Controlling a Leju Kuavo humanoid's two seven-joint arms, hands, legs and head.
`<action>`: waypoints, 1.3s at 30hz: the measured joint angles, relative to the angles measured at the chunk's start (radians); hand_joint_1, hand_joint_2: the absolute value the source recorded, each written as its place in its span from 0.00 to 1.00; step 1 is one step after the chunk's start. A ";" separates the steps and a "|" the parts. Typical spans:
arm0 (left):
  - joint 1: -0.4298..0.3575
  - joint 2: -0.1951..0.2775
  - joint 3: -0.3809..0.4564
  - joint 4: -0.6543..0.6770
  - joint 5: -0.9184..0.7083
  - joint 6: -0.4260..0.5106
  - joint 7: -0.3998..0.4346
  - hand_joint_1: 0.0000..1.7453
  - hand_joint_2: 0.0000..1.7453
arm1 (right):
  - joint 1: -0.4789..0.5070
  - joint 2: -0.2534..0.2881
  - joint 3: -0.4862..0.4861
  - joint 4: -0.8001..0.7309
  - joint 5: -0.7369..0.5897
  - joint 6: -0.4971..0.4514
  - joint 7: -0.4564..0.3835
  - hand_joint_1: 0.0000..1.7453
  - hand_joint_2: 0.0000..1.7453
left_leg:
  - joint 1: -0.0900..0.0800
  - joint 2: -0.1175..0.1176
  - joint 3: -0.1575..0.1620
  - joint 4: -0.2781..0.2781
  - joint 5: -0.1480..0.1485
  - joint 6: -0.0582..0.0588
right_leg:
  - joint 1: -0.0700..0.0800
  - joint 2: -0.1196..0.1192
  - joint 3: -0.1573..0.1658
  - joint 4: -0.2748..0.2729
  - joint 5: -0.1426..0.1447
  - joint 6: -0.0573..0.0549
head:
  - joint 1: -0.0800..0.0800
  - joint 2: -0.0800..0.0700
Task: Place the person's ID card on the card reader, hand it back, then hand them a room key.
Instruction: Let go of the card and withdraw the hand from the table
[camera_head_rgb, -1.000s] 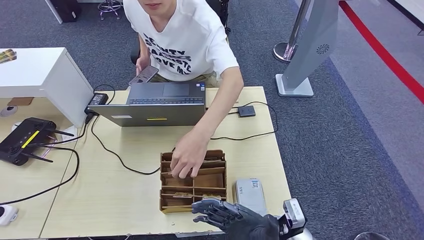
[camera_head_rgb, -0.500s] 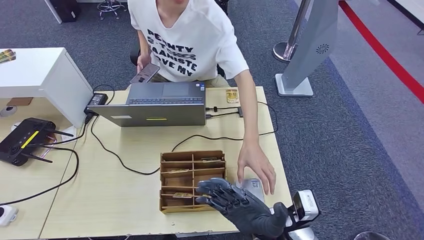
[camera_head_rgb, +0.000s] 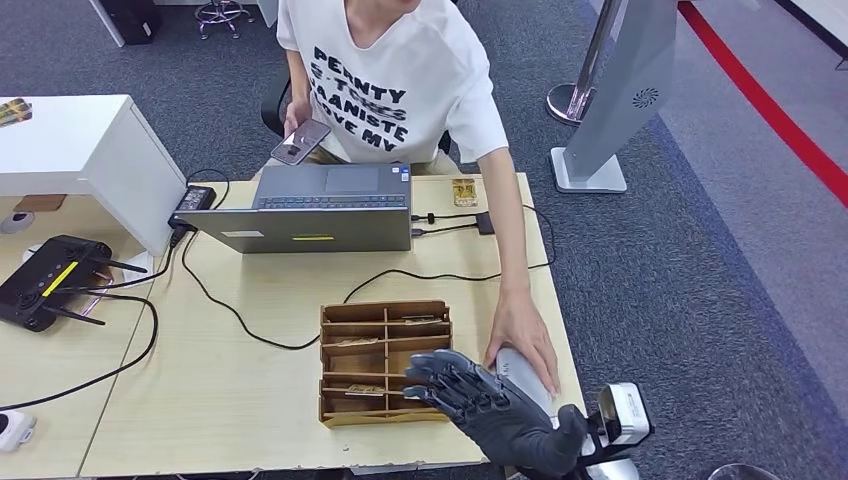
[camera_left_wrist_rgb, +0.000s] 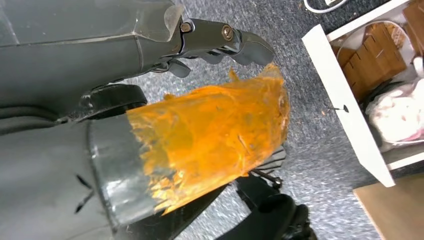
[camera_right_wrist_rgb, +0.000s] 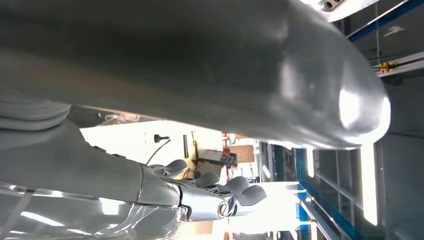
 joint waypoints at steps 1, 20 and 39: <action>0.002 0.001 0.009 0.000 0.009 0.000 -0.009 0.00 0.00 | 0.005 0.000 -0.003 -0.003 0.003 -0.001 0.000 0.00 0.00 | 0.000 0.000 0.000 0.000 0.000 0.000 | 0.000 0.000 0.000 0.000 0.000 0.000 | 0.000 0.000; 0.067 0.010 0.181 0.000 0.143 -0.006 -0.097 0.00 0.00 | 0.085 0.000 -0.050 -0.061 0.047 -0.025 -0.007 0.00 0.00 | 0.000 0.000 0.000 0.000 0.000 0.000 | 0.000 0.000 0.000 0.000 0.000 0.000 | 0.000 0.000; 0.066 0.114 0.187 0.001 0.153 -0.036 0.205 0.00 0.00 | 0.031 -0.014 -0.058 -0.025 0.028 0.076 -0.027 0.00 0.00 | 0.001 0.001 0.000 0.000 0.000 0.000 | 0.000 0.001 0.000 0.000 0.000 0.000 | 0.000 0.000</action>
